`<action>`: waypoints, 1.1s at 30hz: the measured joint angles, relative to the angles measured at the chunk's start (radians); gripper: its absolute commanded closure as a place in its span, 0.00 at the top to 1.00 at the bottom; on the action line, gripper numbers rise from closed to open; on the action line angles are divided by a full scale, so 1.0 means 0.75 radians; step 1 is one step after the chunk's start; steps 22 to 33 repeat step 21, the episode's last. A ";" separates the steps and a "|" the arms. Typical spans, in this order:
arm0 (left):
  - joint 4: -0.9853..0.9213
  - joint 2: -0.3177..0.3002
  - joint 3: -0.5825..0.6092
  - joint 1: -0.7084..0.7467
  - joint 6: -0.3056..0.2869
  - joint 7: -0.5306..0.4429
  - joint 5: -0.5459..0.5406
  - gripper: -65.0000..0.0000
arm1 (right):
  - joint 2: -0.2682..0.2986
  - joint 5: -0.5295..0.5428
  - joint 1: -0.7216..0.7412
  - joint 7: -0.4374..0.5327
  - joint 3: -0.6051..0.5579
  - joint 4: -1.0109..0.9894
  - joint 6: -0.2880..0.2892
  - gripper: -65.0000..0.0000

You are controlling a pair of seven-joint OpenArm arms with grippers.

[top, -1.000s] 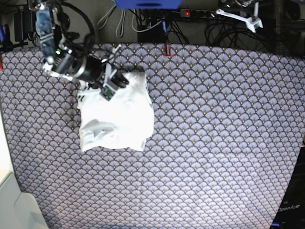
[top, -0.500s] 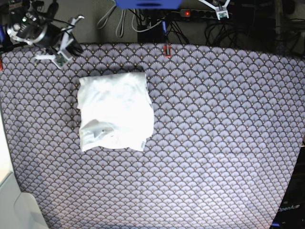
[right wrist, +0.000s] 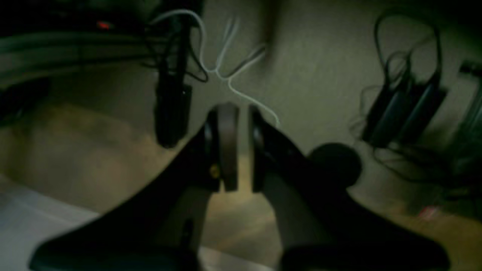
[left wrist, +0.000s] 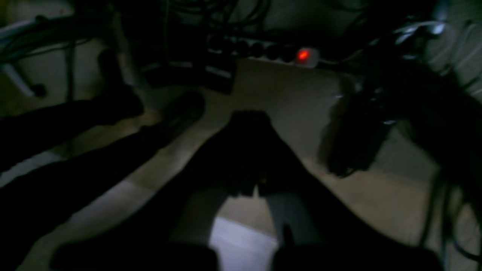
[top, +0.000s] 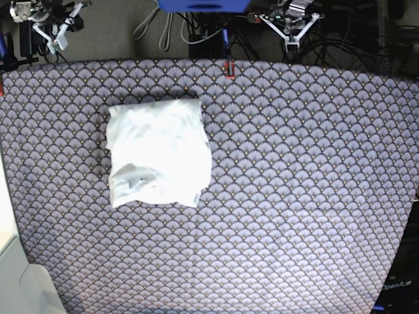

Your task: Fold the T-shirt properly

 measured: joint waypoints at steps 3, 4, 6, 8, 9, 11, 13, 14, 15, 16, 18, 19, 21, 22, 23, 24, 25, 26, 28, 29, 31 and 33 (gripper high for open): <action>-0.164 0.019 -0.030 -0.079 -0.159 -0.015 0.012 0.00 | -0.028 -0.125 0.092 0.153 -0.001 -0.302 0.007 0.06; -0.209 0.026 -0.044 -0.099 -0.227 -0.008 0.001 0.00 | -0.036 -0.157 0.113 0.214 0.001 -0.400 0.004 0.06; -0.289 0.046 -0.074 -0.126 -0.296 -0.084 0.007 0.00 | -0.043 -0.180 0.166 0.328 -0.001 -0.614 0.004 0.06; -0.356 0.052 -0.078 -0.139 -0.333 -0.152 0.007 0.00 | -0.047 -0.212 0.227 0.416 -0.001 -0.797 0.002 0.06; -0.384 0.052 -0.078 -0.141 -0.337 -0.189 0.008 0.00 | -0.046 -0.230 0.256 0.477 -0.001 -0.871 0.003 0.06; -0.461 0.052 -0.080 -0.141 -0.339 -0.287 0.013 0.01 | -0.044 -0.281 0.331 0.569 0.000 -1.008 -0.001 0.07; -0.555 0.067 -0.080 -0.157 -0.337 -0.348 0.012 0.01 | -0.073 -0.329 0.390 0.637 0.001 -1.081 -0.169 0.07; -0.609 0.078 -0.080 -0.176 -0.337 -0.369 0.012 0.01 | -0.102 -0.357 0.406 0.641 -0.001 -1.087 -0.341 0.07; -0.660 0.087 -0.080 -0.200 -0.337 -0.392 0.012 0.01 | -0.120 -0.380 0.415 0.649 -0.001 -1.089 -0.442 0.07; -0.718 0.102 -0.081 -0.232 -0.352 -0.423 0.009 0.01 | -0.138 -0.436 0.419 0.654 -0.003 -1.089 -0.535 0.07; -0.785 0.131 -0.089 -0.289 -0.345 -0.428 0.006 0.01 | -0.171 -0.493 0.424 0.641 -0.002 -1.096 -0.778 0.07; -0.799 0.141 -0.089 -0.310 -0.356 -0.439 0.007 0.01 | -0.174 -0.524 0.426 0.641 -0.001 -1.098 -0.810 0.07; -0.806 0.148 -0.089 -0.331 -0.411 -0.452 0.006 0.01 | -0.192 -0.539 0.437 0.629 -0.001 -1.098 -0.878 0.07; -0.806 0.148 -0.089 -0.331 -0.411 -0.452 0.006 0.01 | -0.192 -0.539 0.437 0.629 -0.001 -1.098 -0.878 0.07; -0.806 0.148 -0.089 -0.331 -0.411 -0.452 0.006 0.01 | -0.192 -0.539 0.437 0.629 -0.001 -1.098 -0.878 0.07; -0.806 0.148 -0.089 -0.331 -0.411 -0.452 0.006 0.01 | -0.192 -0.539 0.437 0.629 -0.001 -1.098 -0.878 0.07; -0.806 0.148 -0.089 -0.331 -0.411 -0.452 0.006 0.01 | -0.192 -0.539 0.437 0.629 -0.001 -1.098 -0.878 0.07; -0.806 0.148 -0.089 -0.331 -0.411 -0.452 0.006 0.01 | -0.192 -0.539 0.437 0.629 -0.001 -1.098 -0.878 0.07; -0.806 0.148 -0.089 -0.331 -0.411 -0.452 0.006 0.01 | -0.192 -0.539 0.437 0.629 -0.001 -1.098 -0.878 0.07; -0.806 0.148 -0.089 -0.331 -0.411 -0.452 0.006 0.01 | -0.192 -0.539 0.437 0.629 -0.001 -1.098 -0.878 0.07; -0.806 0.148 -0.089 -0.331 -0.411 -0.452 0.006 0.01 | -0.192 -0.539 0.437 0.629 -0.001 -1.098 -0.878 0.07; -0.806 0.148 -0.089 -0.331 -0.411 -0.452 0.006 0.01 | -0.192 -0.539 0.437 0.629 -0.001 -1.098 -0.878 0.07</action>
